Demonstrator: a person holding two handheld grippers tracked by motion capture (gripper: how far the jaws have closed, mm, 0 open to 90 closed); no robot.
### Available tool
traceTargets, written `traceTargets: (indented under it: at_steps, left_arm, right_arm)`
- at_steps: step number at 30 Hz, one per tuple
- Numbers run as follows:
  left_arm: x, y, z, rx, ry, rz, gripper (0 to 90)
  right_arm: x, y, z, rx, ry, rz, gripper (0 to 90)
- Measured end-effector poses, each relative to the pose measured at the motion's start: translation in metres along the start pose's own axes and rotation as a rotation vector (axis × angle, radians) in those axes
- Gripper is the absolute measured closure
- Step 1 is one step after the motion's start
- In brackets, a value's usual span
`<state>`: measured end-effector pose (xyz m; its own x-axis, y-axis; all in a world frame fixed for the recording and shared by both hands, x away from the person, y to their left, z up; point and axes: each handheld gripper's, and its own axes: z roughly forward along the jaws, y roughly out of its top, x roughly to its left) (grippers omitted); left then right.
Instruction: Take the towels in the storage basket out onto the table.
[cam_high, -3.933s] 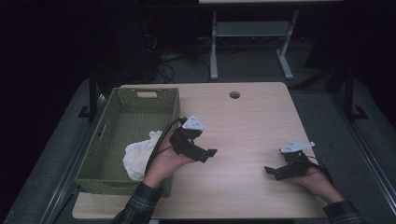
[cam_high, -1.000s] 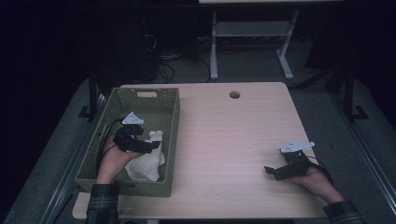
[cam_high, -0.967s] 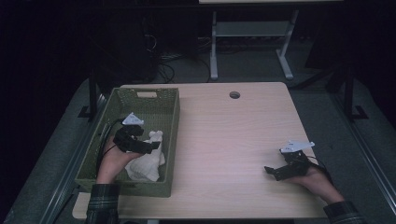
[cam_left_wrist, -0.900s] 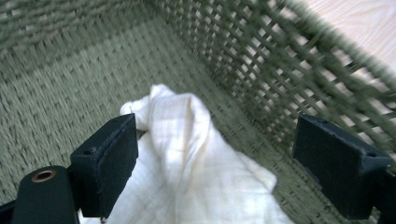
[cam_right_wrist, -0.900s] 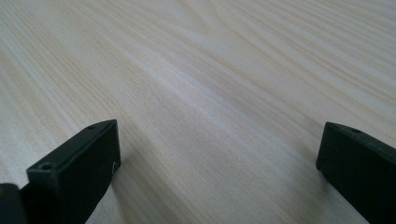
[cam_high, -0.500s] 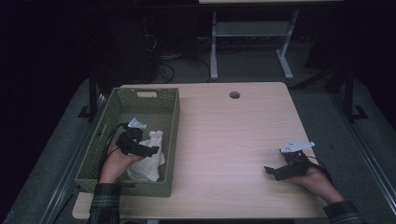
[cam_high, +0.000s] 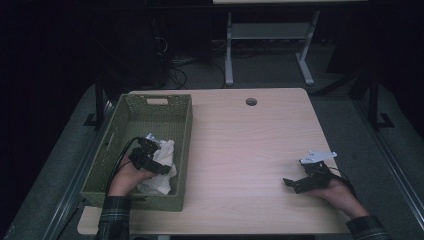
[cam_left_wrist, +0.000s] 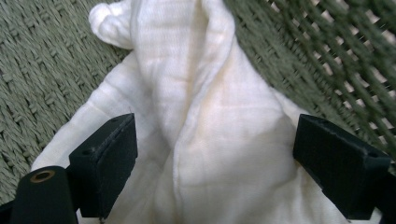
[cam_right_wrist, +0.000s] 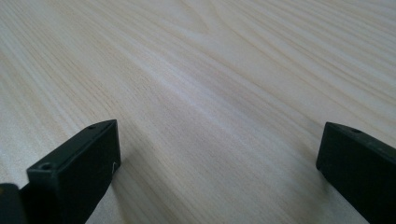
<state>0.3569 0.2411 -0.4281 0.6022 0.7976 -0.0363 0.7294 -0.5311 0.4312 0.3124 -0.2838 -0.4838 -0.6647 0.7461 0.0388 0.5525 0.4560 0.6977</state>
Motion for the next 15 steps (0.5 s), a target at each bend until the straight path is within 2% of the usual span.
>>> traceTargets:
  at_steps: [3, 5, 6, 7, 15]
  left_arm:
    - [-0.001, 0.0, 0.003, 0.008, -0.003, 0.005, 13.2]
    - [-0.002, -0.002, 0.008, 0.046, -0.001, 0.013, 13.2]
    - [-0.002, -0.002, 0.008, 0.046, -0.001, 0.013, 13.2]
    - [-0.003, -0.002, 0.013, 0.072, -0.006, 0.01, 13.2]
    - [-0.003, -0.002, 0.015, 0.085, -0.005, 0.017, 12.7]
  right_arm:
    - [0.0, 0.0, 0.0, 0.0, 0.0, 0.0, 0.0]
    - [0.0, 0.0, 0.0, -0.001, 0.0, 0.0, 0.0]
    - [0.0, 0.0, 0.0, 0.0, -0.001, 0.0, 0.0]
    - [0.0, 0.0, 0.0, -0.001, -0.001, -0.001, 0.0]
    - [0.0, 0.0, 0.0, 0.001, 0.0, 0.0, 0.0]
